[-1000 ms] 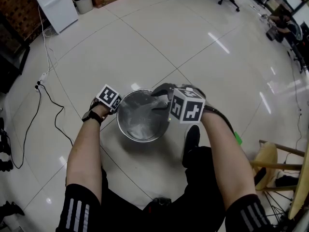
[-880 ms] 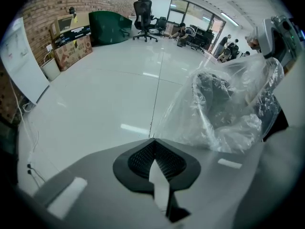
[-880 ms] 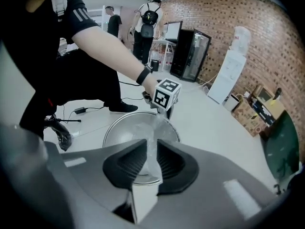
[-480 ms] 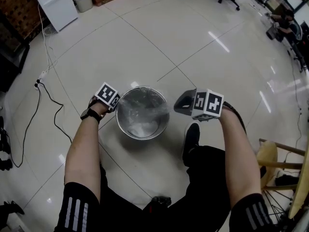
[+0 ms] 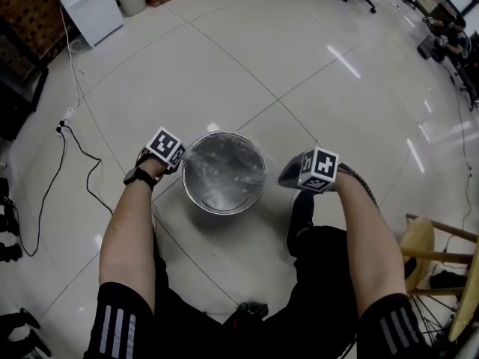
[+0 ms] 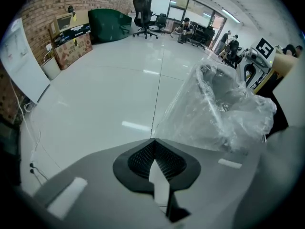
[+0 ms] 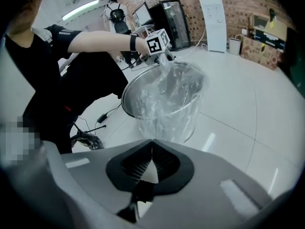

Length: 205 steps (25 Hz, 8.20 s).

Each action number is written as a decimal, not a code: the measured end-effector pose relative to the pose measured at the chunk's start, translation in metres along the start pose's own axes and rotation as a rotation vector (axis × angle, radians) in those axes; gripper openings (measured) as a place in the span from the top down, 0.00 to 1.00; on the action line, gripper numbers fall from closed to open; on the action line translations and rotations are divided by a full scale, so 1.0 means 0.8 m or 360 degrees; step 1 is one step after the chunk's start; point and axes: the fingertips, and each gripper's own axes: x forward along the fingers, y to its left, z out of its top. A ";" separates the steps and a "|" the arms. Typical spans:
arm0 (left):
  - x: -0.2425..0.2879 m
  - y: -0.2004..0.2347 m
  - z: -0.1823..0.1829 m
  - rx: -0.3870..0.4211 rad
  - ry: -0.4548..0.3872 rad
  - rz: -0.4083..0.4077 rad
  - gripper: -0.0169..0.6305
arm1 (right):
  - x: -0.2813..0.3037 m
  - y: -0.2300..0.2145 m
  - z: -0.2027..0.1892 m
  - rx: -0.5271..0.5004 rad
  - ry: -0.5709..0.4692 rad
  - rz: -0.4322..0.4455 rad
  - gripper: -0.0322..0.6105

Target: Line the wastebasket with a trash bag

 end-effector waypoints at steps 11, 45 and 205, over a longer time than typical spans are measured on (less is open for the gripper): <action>0.010 0.003 -0.013 0.0028 0.0054 0.0000 0.98 | 0.068 -0.004 -0.030 0.0088 0.0118 0.0067 0.94; -0.077 -0.238 0.013 0.1509 0.0125 0.0146 0.72 | -0.072 0.030 0.031 -0.0064 0.0097 -0.0229 0.69; -0.035 -0.261 -0.155 0.1643 0.0466 -0.0056 0.95 | -0.002 -0.038 0.010 0.0718 0.0001 -0.0093 0.94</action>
